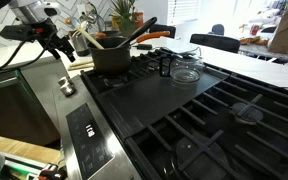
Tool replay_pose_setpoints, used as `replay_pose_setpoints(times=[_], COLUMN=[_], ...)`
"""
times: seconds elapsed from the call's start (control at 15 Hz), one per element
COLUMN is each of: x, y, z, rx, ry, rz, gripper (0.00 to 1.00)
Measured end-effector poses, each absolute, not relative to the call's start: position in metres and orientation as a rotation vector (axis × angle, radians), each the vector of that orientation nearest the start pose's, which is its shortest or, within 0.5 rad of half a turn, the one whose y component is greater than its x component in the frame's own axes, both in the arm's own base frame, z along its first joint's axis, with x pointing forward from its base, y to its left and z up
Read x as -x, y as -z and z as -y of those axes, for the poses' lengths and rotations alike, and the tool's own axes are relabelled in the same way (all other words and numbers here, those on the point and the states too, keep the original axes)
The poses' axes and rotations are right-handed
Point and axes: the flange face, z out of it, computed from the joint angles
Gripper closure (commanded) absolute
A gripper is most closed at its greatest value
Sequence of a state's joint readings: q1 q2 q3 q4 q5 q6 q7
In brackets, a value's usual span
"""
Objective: Pick up the clear coffee jar and put it on the left side of the kitchen counter
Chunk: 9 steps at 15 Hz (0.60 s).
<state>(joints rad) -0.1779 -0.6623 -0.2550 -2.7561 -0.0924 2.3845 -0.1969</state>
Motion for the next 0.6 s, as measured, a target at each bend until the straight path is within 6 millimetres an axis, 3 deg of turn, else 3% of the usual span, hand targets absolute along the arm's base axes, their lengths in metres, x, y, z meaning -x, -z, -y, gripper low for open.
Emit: replay_pose_setpoints(times=[0.6], x=[-0.3286], y=[-0.4223], z=[0.1478], rx=[3.1], ry=[0.433], rz=[-0.227], gripper=[0.0])
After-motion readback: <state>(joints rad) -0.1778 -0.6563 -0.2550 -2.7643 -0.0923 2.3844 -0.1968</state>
